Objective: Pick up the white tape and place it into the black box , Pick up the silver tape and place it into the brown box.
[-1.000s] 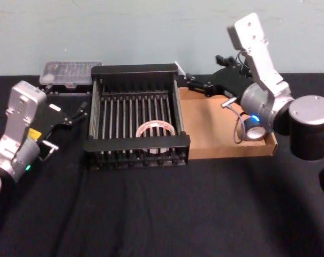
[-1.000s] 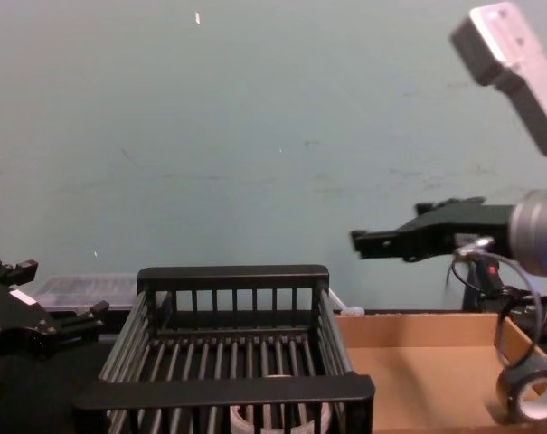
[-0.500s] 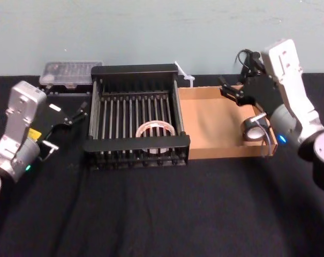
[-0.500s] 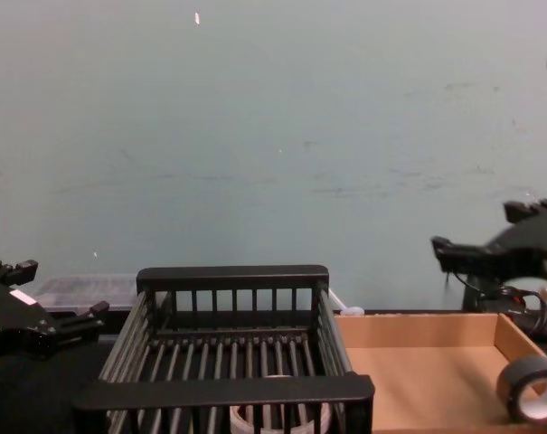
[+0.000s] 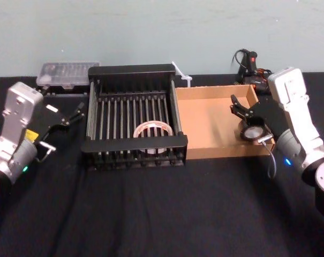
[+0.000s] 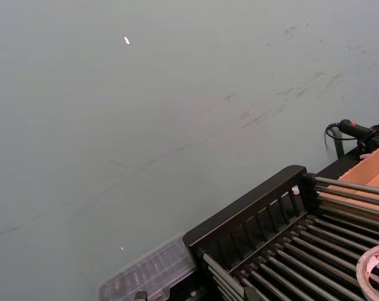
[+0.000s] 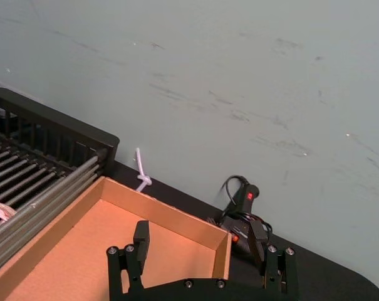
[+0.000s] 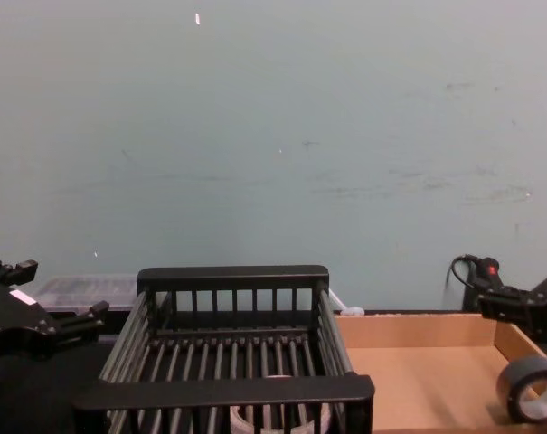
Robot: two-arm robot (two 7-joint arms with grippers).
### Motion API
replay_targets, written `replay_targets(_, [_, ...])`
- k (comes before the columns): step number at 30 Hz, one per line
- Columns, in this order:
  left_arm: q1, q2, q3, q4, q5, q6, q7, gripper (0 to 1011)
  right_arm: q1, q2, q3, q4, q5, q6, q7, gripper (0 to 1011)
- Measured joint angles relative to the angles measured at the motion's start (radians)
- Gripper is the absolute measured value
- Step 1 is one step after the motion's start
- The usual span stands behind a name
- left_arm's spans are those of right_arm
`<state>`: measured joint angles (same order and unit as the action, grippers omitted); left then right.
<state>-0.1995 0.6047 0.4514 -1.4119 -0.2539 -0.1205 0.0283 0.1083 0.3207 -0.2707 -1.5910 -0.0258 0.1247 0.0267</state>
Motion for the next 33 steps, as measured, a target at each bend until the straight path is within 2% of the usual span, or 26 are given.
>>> replay_targets(8, [0.0,0.0,0.0,0.0,0.0,0.0,0.0,1001,-0.013,-0.018,0.014,0.006,-0.028,-0.018,-0.016,1000])
replay_targets(33, [0.0,0.0,0.0,0.0,0.0,0.0,0.0,1001,-0.014,-0.018,0.016,0.007,-0.029,-0.016,-0.012,1000])
